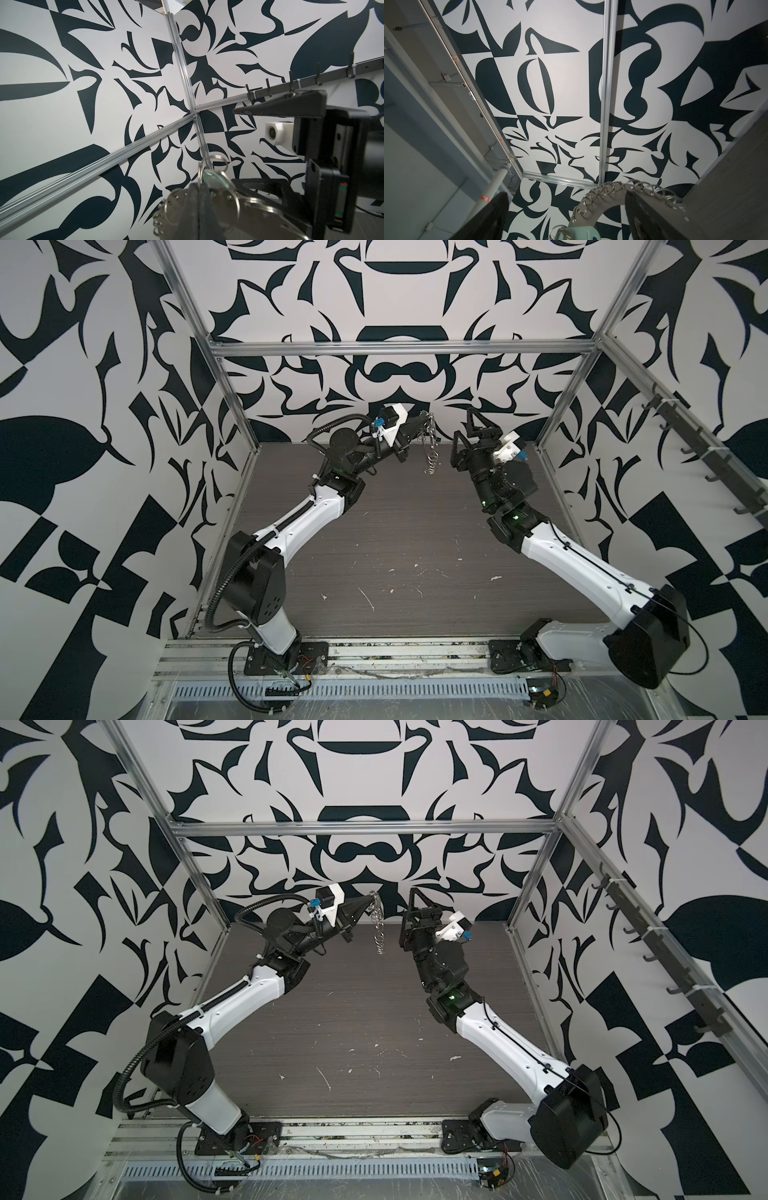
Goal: Remove the keys from the keyring
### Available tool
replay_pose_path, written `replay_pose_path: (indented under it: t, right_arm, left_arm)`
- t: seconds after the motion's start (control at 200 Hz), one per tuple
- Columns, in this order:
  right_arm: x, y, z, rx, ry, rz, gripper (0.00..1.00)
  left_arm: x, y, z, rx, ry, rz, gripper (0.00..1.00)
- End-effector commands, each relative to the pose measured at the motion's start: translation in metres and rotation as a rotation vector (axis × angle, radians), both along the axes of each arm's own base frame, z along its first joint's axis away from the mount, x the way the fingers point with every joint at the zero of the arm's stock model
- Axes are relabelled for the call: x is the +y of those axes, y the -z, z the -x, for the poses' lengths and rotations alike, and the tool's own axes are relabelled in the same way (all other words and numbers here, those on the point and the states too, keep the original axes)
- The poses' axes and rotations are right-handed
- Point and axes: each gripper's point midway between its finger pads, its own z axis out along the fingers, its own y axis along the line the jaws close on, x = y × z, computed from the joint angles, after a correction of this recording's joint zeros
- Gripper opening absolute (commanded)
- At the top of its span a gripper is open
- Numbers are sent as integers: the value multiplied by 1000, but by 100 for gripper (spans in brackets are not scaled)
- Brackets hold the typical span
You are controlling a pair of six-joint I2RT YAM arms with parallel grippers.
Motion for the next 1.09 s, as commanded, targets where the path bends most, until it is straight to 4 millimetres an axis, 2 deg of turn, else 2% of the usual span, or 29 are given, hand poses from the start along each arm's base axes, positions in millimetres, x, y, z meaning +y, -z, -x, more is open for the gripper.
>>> replay_pose_path:
  t: [0.0, 0.425, 0.775, 1.09]
  right_arm:
    - [-4, -33, 12, -95, -45, -119, 91]
    - [6, -37, 1, -72, -103, -130, 92]
    - [29, -56, -1, -110, -227, -133, 92]
    - [37, -71, -2, -150, -274, -153, 92]
  left_arm:
    - [4, -31, 6, -63, 4, 82, 0]
    - [0, -43, 10, -84, 44, 118, 0]
    - [-2, -43, 12, -87, 62, 112, 0]
    - [-3, -43, 14, -88, 71, 110, 0]
